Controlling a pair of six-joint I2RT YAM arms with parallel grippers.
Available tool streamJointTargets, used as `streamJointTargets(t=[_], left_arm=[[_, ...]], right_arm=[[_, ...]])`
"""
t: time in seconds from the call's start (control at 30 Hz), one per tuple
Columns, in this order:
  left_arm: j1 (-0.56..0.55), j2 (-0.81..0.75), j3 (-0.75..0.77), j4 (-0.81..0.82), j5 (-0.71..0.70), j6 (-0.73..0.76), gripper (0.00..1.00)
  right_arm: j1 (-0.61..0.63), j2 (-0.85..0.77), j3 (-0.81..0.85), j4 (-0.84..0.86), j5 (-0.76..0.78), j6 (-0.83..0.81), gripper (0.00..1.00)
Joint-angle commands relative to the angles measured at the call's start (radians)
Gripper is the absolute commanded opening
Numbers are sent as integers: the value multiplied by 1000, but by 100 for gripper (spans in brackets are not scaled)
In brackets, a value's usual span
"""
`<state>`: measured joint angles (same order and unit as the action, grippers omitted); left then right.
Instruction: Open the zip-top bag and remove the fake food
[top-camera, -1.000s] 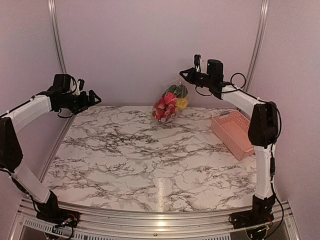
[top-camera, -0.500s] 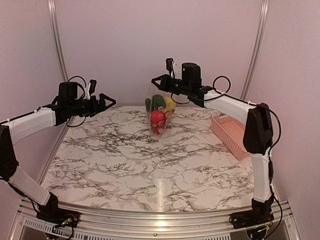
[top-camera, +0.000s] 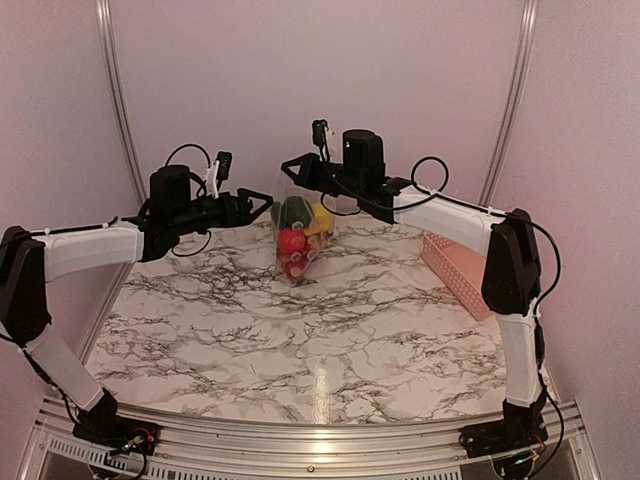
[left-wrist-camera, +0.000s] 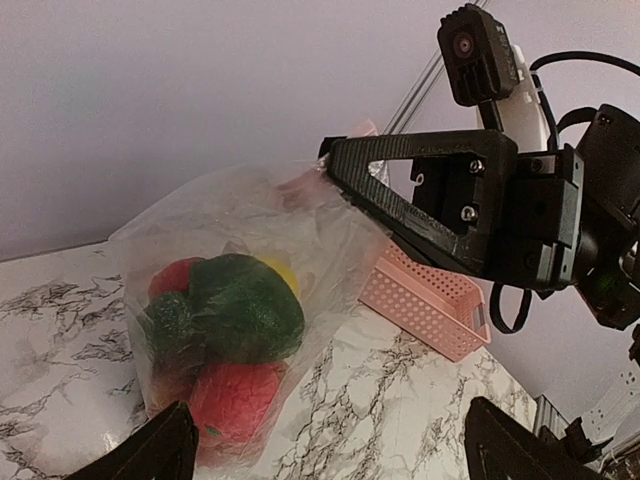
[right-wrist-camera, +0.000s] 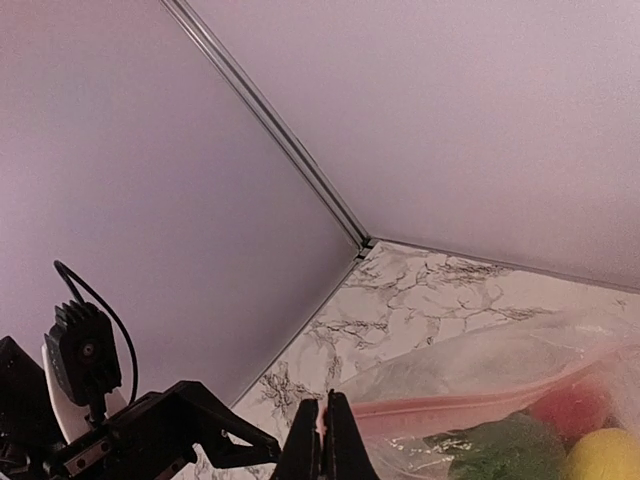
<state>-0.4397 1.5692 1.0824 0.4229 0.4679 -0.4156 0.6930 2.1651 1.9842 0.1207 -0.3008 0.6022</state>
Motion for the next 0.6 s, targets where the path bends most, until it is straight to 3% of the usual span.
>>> streamJointTargets(t=[0.0, 0.43, 0.57], left_arm=[[-37, 67, 81, 24, -61, 91, 94], [-78, 225, 273, -38, -160, 138, 89], [-85, 273, 344, -107, -244, 140, 80]], right_arm=[[10, -16, 17, 70, 11, 47, 0], [34, -4, 21, 107, -9, 87, 0], [42, 0, 21, 118, -18, 96, 0]])
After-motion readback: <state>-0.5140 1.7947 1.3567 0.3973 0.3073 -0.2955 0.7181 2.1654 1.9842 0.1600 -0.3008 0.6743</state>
